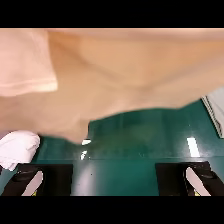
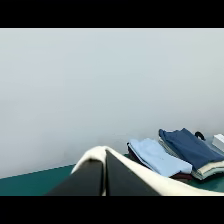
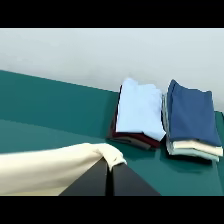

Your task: Fold the shirts.

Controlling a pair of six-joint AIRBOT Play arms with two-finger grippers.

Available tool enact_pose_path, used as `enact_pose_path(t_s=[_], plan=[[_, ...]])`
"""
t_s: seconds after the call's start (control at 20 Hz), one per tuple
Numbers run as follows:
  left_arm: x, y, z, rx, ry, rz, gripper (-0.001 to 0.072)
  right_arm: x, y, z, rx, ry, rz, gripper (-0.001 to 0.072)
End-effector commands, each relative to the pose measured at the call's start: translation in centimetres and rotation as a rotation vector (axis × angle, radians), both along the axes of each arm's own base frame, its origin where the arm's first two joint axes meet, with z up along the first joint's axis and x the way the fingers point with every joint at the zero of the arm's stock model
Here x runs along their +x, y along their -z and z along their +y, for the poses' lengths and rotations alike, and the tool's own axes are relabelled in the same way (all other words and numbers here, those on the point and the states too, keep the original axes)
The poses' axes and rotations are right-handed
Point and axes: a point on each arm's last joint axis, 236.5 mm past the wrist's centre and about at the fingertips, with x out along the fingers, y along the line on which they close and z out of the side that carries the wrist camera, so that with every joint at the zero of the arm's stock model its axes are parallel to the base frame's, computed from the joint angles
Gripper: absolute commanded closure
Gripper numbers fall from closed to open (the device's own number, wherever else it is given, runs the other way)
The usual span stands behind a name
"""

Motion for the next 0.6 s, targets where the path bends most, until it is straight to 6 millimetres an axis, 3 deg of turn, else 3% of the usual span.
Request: enact_pose_path(t_s=[0.0,0.15,0.25,0.4,0.55], plan=[[3.7,3.3,0.9,0.001,-0.022,0.146,0.0687,1.8,2.4,-1.0,0.011,0.017,0.14,0.0699],[12.4,13.5,1.1,-0.019,0.035,0.498,0.0687,6.8,9.5,-2.3,0.061,0.013,0.364,0.0699],[17.4,21.1,1.6,-0.051,0.052,0.709,0.0687,10.2,15.9,-3.1,0.102,0.009,0.547,0.0699],[22.7,33.4,2.5,-0.078,0.061,0.991,0.0687,14.3,26.6,-4.2,0.177,0.015,0.8,0.0698],[26.6,44.5,3.4,-0.147,0.038,1.202,0.0687,16.5,36.5,-4.7,0.241,0.027,0.999,0.0699]])
